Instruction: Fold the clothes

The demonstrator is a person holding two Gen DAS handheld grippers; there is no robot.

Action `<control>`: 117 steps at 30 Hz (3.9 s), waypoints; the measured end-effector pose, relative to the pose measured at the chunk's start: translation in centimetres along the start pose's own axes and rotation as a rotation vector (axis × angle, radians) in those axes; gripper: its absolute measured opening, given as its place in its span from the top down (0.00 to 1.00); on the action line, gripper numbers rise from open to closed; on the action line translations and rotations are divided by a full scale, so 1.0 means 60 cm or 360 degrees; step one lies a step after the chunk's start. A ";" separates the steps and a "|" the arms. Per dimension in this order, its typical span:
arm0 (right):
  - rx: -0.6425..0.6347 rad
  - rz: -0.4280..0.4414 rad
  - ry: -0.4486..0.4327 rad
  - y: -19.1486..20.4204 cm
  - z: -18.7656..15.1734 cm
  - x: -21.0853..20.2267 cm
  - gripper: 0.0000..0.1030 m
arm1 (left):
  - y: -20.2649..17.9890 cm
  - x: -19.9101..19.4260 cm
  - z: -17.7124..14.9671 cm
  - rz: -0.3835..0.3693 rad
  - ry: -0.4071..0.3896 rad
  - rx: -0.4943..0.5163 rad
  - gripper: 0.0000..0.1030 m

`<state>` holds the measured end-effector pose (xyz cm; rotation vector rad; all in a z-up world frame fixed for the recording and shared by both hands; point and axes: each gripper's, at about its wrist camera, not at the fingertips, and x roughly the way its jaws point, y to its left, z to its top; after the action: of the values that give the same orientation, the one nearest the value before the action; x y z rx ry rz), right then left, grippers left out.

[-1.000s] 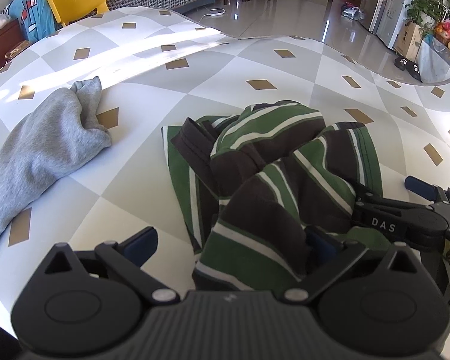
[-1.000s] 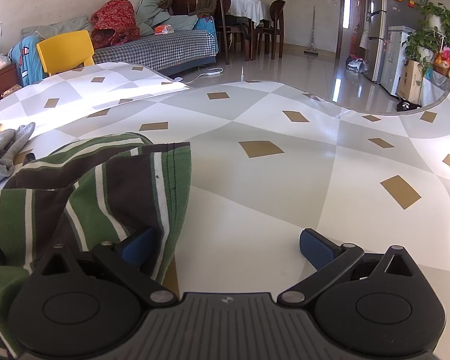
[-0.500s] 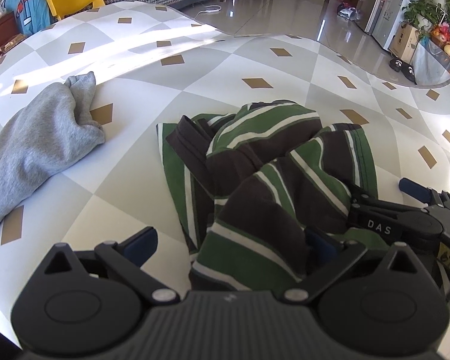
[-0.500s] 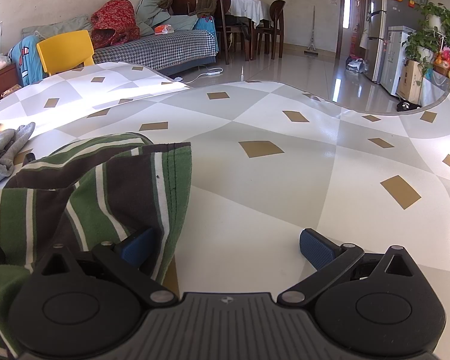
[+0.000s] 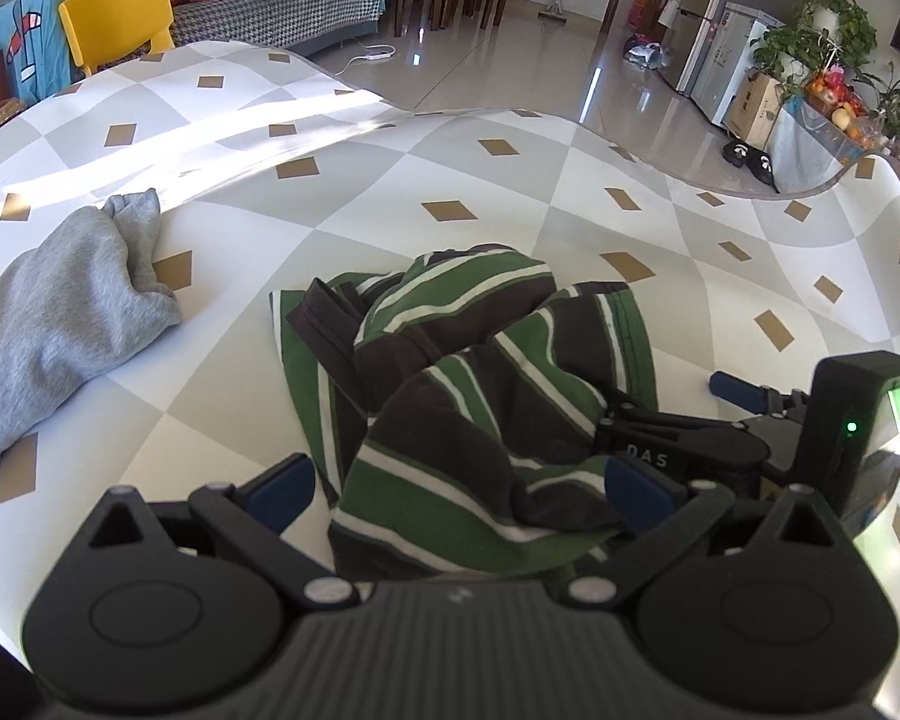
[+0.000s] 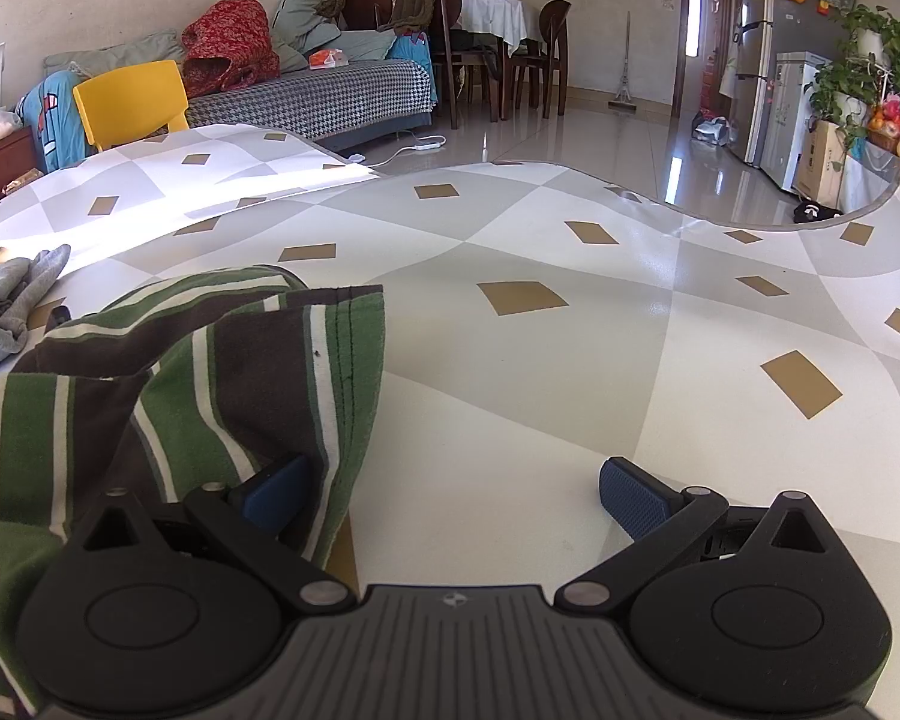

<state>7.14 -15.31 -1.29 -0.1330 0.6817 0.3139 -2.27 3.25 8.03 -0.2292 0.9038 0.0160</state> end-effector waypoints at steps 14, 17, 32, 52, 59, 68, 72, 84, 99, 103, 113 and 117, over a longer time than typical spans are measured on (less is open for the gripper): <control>0.0000 0.0000 0.0000 0.000 0.000 0.000 0.00 | 0.031 -0.040 0.024 -0.0154 -0.0018 -0.0216 0.00; 0.0000 0.0000 0.0000 0.000 0.000 0.000 0.00 | 0.058 -0.026 0.017 -0.0146 0.0015 -0.0306 0.00; 0.0000 0.0000 0.0000 0.000 0.000 0.000 0.00 | 0.103 -0.003 0.000 0.0054 -0.0003 -0.0370 0.00; 0.0000 0.0000 0.0000 0.000 0.000 0.001 0.00 | 0.074 -0.001 -0.008 0.0223 -0.0091 -0.0181 0.00; 0.0000 0.0000 0.0000 0.000 0.000 0.001 0.00 | 0.086 0.004 -0.010 0.0276 -0.0088 -0.0192 0.00; 0.0000 0.0000 0.0000 0.000 0.000 0.001 0.00 | 0.104 0.020 -0.017 0.0284 -0.0032 -0.0225 0.00; 0.0000 0.0000 0.0000 0.000 0.000 0.001 0.00 | 0.099 0.020 -0.020 0.0260 -0.0025 -0.0216 0.00; 0.0000 0.0000 0.0000 0.000 0.000 0.001 0.00 | 0.082 0.038 -0.037 0.0307 0.0026 -0.0090 0.00; 0.0000 0.0000 0.0000 0.000 0.000 0.001 0.00 | 0.094 0.042 -0.041 0.0290 0.0070 -0.0154 0.00; 0.0000 0.0000 0.0000 0.000 0.000 0.001 0.00 | 0.099 0.041 -0.039 0.0301 0.0065 -0.0173 0.00; -0.0001 0.0000 0.0000 0.000 0.000 0.001 0.00 | 0.107 0.036 -0.037 0.0296 0.0054 -0.0214 0.00; -0.0001 0.0000 0.0000 0.000 0.000 0.001 0.00 | 0.103 0.035 -0.036 0.0296 0.0046 -0.0201 0.00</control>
<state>7.19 -15.30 -1.32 -0.1333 0.6815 0.3141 -3.35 8.65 3.92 -0.2624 0.9516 0.2432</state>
